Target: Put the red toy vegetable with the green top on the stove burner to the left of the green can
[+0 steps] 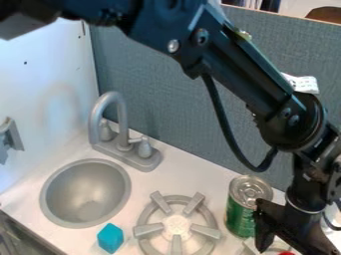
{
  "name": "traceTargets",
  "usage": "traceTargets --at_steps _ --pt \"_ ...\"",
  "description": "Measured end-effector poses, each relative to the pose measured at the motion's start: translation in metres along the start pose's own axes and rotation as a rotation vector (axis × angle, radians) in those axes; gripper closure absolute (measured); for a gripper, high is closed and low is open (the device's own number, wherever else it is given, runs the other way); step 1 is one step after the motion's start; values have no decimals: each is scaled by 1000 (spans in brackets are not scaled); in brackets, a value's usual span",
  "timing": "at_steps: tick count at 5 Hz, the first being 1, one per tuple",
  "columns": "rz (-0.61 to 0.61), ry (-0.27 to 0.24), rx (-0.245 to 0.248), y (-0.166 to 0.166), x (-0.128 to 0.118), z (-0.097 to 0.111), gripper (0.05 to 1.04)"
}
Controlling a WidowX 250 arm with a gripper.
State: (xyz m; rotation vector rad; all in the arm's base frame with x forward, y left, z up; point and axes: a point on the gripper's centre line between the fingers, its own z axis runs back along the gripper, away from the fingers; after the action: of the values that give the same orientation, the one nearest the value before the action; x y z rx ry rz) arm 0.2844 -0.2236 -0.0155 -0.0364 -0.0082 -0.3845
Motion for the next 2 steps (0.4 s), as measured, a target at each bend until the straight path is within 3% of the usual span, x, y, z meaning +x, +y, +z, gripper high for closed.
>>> traceTargets --at_steps 1,2 --pt "3 40 11 2 -7 -14 83" --pt "9 25 30 5 -3 -14 83"
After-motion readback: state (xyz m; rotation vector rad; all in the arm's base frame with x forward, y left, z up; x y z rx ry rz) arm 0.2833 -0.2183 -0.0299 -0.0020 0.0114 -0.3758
